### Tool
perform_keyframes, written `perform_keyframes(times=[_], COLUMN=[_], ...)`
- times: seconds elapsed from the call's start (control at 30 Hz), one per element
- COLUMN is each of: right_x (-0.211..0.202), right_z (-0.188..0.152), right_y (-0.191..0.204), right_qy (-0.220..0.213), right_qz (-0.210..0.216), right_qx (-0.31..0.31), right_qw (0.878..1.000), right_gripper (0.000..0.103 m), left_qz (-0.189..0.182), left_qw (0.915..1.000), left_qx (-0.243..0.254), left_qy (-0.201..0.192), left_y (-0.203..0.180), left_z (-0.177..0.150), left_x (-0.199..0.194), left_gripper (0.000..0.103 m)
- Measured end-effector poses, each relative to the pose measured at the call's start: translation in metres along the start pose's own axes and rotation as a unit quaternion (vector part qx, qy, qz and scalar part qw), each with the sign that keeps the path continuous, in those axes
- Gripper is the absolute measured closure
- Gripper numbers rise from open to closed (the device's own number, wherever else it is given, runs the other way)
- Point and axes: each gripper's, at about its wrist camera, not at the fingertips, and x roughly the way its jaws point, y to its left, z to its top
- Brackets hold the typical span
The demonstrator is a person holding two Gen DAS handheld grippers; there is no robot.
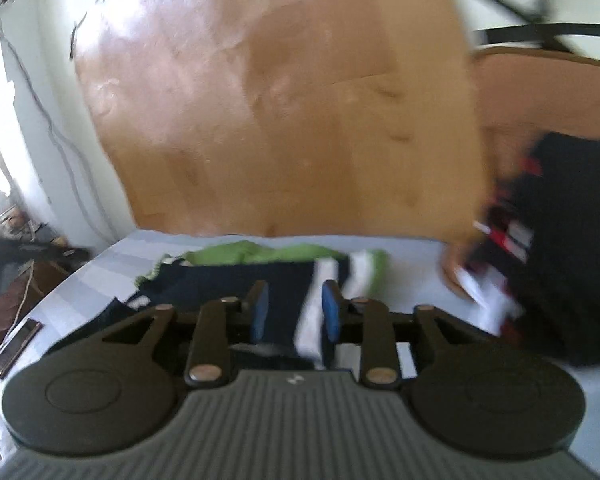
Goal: Fold small clothes
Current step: 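Grasp the green-lined hem with both grippers and lift it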
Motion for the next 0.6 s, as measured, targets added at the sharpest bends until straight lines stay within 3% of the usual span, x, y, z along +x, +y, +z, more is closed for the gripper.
perform_keyframes(times=[0.2,0.33,0.4,0.47,0.5,0.57,0.6], right_x=[0.125,0.19,0.216,0.232,0.238,0.24,0.237], right_z=[0.044,0.047,0.044,0.04,0.037,0.031,0.029], right_y=[-0.017,-0.027,-0.03,-0.03,-0.03,-0.021,-0.013], right_qy=[0.062,0.115,0.141,0.157,0.165,0.171,0.163], right_qz=[-0.008,-0.006,-0.008,-0.004,0.008,0.033,0.026], right_qx=[0.01,0.006,0.003,0.003,0.008,-0.001,-0.024], right_qw=[0.998,0.993,0.99,0.988,0.986,0.985,0.986], right_gripper=[0.065,0.053,0.053,0.053,0.055,0.084,0.088], left_qz=[-0.005,-0.007,-0.019,-0.043,-0.054,-0.069,-0.067], left_qw=[0.9979,0.9954,0.9945,0.9932,0.992,0.9911,0.9914], left_qx=[0.044,0.059,0.063,0.062,0.064,0.073,0.076], left_qy=[0.048,0.075,0.081,0.089,0.095,0.088,0.083], left_y=[-0.031,-0.031,-0.029,-0.029,-0.03,-0.034,-0.034], left_z=[0.044,0.047,0.046,0.043,0.041,0.038,0.037], left_x=[0.121,0.176,0.191,0.199,0.203,0.201,0.197], left_gripper=[0.055,0.041,0.041,0.049,0.066,0.087,0.089])
